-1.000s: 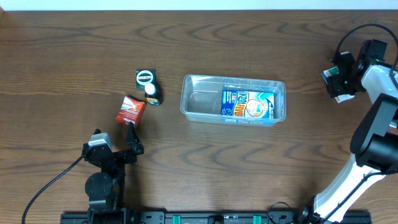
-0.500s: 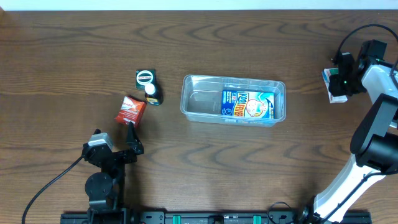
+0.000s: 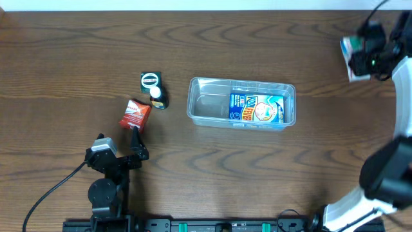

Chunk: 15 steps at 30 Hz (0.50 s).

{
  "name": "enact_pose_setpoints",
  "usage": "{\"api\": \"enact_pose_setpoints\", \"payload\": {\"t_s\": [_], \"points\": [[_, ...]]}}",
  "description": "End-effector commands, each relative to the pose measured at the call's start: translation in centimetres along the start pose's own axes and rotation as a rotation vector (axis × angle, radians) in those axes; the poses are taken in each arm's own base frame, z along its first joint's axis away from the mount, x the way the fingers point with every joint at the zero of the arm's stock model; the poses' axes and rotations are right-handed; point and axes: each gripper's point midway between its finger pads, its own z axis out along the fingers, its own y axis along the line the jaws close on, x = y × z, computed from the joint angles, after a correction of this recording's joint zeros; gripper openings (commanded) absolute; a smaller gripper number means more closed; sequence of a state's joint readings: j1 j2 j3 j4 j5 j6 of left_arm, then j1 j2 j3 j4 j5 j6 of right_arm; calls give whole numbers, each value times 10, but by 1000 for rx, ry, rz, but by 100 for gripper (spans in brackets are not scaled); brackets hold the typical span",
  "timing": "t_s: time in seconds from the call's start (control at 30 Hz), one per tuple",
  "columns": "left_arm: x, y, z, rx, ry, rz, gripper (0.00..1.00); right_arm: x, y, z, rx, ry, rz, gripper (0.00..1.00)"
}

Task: Pack container
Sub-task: 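Grasp the white-green Panadol box with the right gripper, then carry the Panadol box over the container and lower it in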

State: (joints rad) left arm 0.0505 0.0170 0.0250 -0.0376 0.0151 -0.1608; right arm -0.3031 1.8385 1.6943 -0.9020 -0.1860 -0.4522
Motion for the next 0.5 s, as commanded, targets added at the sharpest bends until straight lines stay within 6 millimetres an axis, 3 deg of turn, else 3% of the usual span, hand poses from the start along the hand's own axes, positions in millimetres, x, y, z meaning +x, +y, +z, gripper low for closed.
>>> {"api": "enact_pose_setpoints", "payload": {"t_s": [0.0, 0.1, 0.2, 0.33, 0.47], "points": [[17, 10, 1, -44, 49, -2, 98, -42, 60, -49, -139, -168, -87, 37], [17, 10, 1, -44, 49, -2, 98, -53, 107, -75, -200, -214, -185, 37], [17, 10, 1, -44, 49, -2, 98, -51, 156, -91, -264, -213, -319, 38], [17, 10, 1, -44, 49, -2, 98, -31, 219, -96, -365, -152, -511, 40], [17, 10, 1, -44, 49, -2, 98, -6, 251, -92, -380, -60, -662, 41]]}}
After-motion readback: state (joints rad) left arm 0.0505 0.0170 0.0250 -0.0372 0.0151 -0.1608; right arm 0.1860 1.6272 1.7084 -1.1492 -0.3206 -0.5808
